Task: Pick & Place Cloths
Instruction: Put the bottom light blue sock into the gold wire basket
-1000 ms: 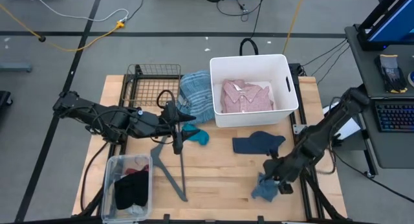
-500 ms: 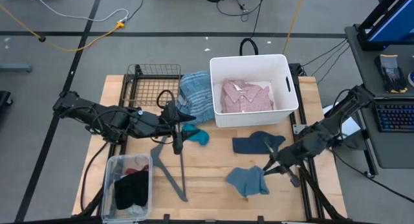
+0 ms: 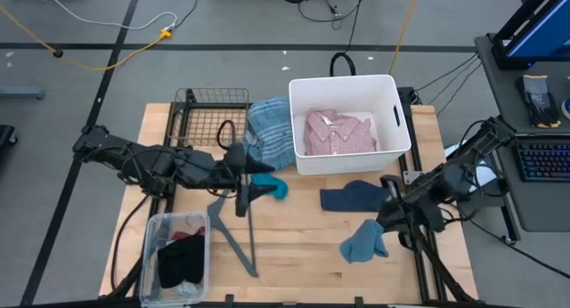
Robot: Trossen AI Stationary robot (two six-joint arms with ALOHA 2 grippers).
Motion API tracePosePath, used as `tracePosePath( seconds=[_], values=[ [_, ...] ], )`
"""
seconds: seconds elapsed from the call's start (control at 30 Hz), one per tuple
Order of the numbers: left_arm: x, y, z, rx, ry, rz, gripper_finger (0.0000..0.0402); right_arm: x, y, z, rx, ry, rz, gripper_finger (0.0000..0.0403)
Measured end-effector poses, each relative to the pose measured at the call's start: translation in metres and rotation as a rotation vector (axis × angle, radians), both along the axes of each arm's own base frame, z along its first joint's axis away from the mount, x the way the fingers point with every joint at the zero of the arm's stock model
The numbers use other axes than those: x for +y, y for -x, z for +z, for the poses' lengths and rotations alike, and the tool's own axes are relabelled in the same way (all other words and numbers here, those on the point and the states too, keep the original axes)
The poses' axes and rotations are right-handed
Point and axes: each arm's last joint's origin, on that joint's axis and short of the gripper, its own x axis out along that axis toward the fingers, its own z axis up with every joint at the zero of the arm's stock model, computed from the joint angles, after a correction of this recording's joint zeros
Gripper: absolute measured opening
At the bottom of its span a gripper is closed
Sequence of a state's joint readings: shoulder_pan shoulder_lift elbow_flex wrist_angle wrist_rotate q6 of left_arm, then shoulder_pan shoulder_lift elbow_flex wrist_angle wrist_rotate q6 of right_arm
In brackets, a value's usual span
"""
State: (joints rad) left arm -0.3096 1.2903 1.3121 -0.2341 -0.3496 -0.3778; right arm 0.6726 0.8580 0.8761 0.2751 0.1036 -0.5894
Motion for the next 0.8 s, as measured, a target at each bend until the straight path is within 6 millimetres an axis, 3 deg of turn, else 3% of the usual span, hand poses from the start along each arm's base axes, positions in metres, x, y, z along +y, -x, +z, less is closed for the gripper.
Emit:
tracePosePath(
  seconds=[0.33, 0.8],
  values=[
    [-0.009, -0.016, 0.004, -0.113, 0.141, -0.132, 0.0255, -0.005, -0.005, 0.007, -0.097, -0.003, -0.054, 0.0000],
    [-0.017, -0.060, -0.020, -0.162, 0.248, -0.278, 0.0255, -0.019, -0.052, -0.005, -0.033, -0.157, -0.184, 0.0000]
  ],
)
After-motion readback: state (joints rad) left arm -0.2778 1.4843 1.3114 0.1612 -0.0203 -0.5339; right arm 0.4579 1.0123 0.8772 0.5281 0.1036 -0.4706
